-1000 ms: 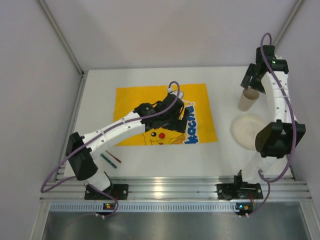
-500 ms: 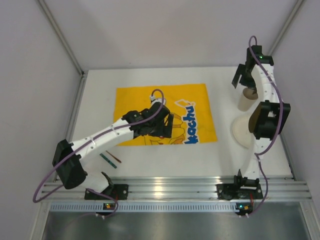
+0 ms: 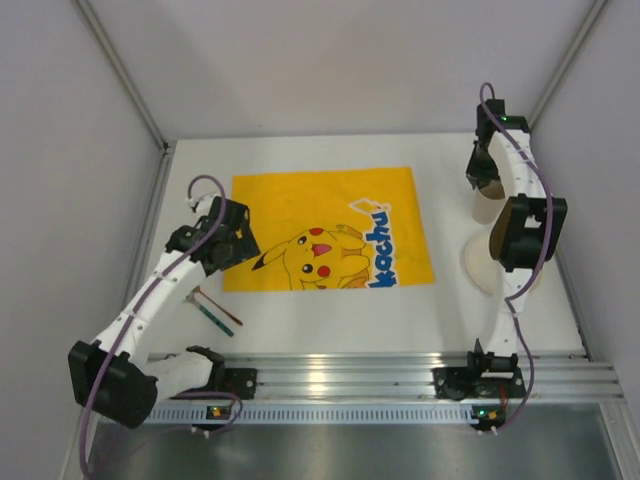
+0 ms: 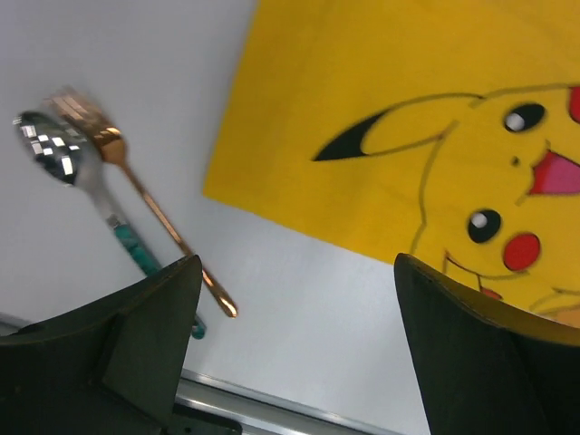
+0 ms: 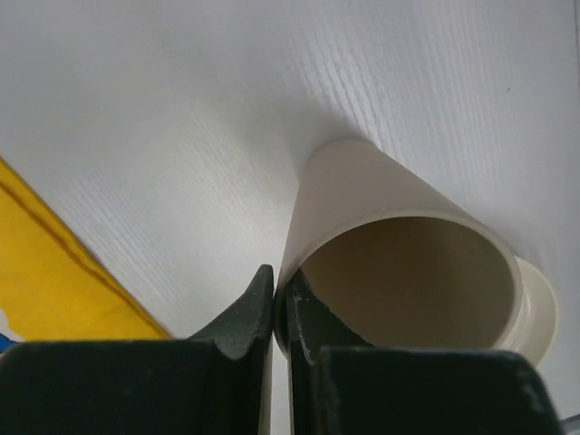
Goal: Set the dinner table for one person
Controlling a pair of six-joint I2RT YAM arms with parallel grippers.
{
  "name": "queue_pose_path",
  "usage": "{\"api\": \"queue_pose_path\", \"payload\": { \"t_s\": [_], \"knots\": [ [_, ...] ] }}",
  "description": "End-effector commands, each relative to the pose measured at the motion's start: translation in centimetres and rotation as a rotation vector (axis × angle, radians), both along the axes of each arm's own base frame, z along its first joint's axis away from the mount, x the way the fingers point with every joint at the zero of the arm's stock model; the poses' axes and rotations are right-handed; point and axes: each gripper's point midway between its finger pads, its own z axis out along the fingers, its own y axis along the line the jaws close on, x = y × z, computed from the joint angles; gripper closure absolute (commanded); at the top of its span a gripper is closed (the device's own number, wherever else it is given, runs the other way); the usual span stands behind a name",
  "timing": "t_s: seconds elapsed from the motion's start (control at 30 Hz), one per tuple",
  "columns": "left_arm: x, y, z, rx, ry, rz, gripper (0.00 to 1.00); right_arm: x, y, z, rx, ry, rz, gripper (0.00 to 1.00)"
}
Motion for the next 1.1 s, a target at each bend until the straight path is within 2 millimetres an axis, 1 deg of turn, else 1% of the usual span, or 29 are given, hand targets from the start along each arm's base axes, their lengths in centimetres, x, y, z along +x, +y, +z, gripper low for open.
{"api": "queue_pose_path", "payload": {
  "t_s": [0.0, 0.03, 0.07, 0.1, 0.13, 0.17, 0.2, 0.23, 0.27, 0.3, 0.33, 0.37, 0.4, 0.43, 0.47, 0.5, 0.53, 0.57, 0.6, 0.63, 0.7, 0.73, 0.8, 0.83, 0.93, 0.97, 1.0, 1.07],
  "knots": [
    [-2.3, 5.7, -0.7, 0.077, 0.059, 0.169, 0.07, 0.6, 1.2, 5.0, -0.022, -0.122, 0.013, 1.00],
    [-3.1, 7.1, -1.0, 0.098, 0.093, 0.225, 0.02, 0.7, 1.3, 6.1, -0.020, -0.150, 0.007, 1.00],
    [-3.5, 7.8, -1.3, 0.108, 0.112, 0.253, 0.02, 0.6, 3.0, 7.6, -0.008, -0.180, 0.037, 1.00],
    [-3.7, 8.2, -1.6, 0.108, 0.124, 0.282, 0.02, 0.7, 4.5, 8.4, 0.003, -0.200, 0.067, 1.00],
    [-4.1, 8.8, -2.0, 0.096, 0.143, 0.318, 0.02, 0.9, 5.7, 9.8, 0.018, -0.237, 0.084, 1.00],
    [-4.5, 8.9, -2.5, 0.084, 0.161, 0.332, 0.02, 0.6, 6.9, 10.8, 0.028, -0.254, 0.107, 1.00],
    [-4.4, 8.9, -2.7, 0.062, 0.158, 0.354, 0.02, 0.6, 9.7, 11.8, 0.037, -0.283, 0.161, 1.00],
    [-4.4, 8.9, -2.9, 0.038, 0.159, 0.377, 0.02, 0.5, 11.1, 12.5, 0.036, -0.299, 0.191, 1.00],
    [-4.2, 8.2, -3.4, -0.012, 0.165, 0.385, 0.03, 0.3, 12.3, 12.8, 0.032, -0.308, 0.213, 1.00],
    [-4.2, 7.9, -3.8, -0.033, 0.176, 0.394, 0.04, 0.0, 14.8, 13.0, 0.038, -0.316, 0.262, 1.00],
    [-4.4, 7.7, -4.2, -0.043, 0.191, 0.404, 0.05, -0.1, 15.9, 12.8, 0.050, -0.317, 0.277, 1.00],
    [-4.7, 7.5, -5.1, -0.056, 0.225, 0.432, 0.06, 0.0, 16.8, 12.7, 0.057, -0.320, 0.289, 1.00],
    [-4.8, 7.4, -5.6, -0.064, 0.236, 0.447, 0.07, -0.1, 18.2, 12.2, 0.070, -0.315, 0.312, 1.00],
    [-5.5, 7.3, -6.9, -0.063, 0.266, 0.461, 0.08, 0.2, 19.3, 11.5, 0.093, -0.310, 0.330, 1.00],
    [-5.1, 6.8, -7.8, -0.100, 0.266, 0.483, 0.08, 0.4, 19.8, 11.4, 0.092, -0.316, 0.337, 1.00],
    [-5.1, 6.5, -8.6, -0.118, 0.275, 0.491, 0.08, 0.6, 20.7, 10.9, 0.089, -0.316, 0.362, 1.00],
    [-5.7, 6.2, -9.8, -0.132, 0.304, 0.499, 0.08, 1.0, 21.4, 10.2, 0.090, -0.314, 0.380, 1.00],
    [-5.7, 5.8, -10.6, -0.147, 0.327, 0.504, 0.09, 1.7, 21.7, 10.0, 0.084, -0.331, 0.386, 1.00],
    [-5.3, 5.7, -10.9, -0.155, 0.320, 0.503, 0.09, 2.0, 22.1, 10.2, 0.076, -0.343, 0.394, 1.00],
    [-5.4, 5.8, -11.2, -0.153, 0.325, 0.504, 0.09, 2.6, 22.3, 8.9, 0.063, -0.326, 0.395, 1.00],
    [-5.3, 5.9, -11.4, -0.145, 0.323, 0.499, 0.10, 3.3, 22.2, 8.4, 0.042, -0.324, 0.388, 1.00],
    [-5.2, 5.9, -11.4, -0.145, 0.318, 0.499, 0.11, 3.7, 22.3, 7.2, 0.030, -0.310, 0.383, 1.00],
    [-4.9, 5.9, -11.2, -0.154, 0.296, 0.496, 0.11, 4.4, 22.7, 6.4, 0.027, -0.312, 0.384, 1.00],
    [-4.7, 5.9, -11.2, -0.157, 0.284, 0.495, 0.12, 4.7, 22.9, 5.2, 0.026, -0.300, 0.387, 1.00],
    [-4.8, 6.2, -11.1, -0.135, 0.287, 0.503, 0.13, 5.2, 24.1, 3.9, 0.045, -0.301, 0.396, 1.00],
    [-4.8, 6.3, -11.2, -0.126, 0.292, 0.503, 0.14, 5.0, 24.7, 3.4, 0.050, -0.295, 0.406, 1.00],
    [-4.8, 6.5, -11.1, -0.118, 0.291, 0.506, 0.14, 5.0, 25.0, 3.3, 0.054, -0.298, 0.412, 0.98],
    [-4.8, 6.6, -11.3, -0.110, 0.292, 0.510, 0.15, 4.9, 25.6, 2.7, 0.053, -0.290, 0.423, 0.88]
  ]
}}
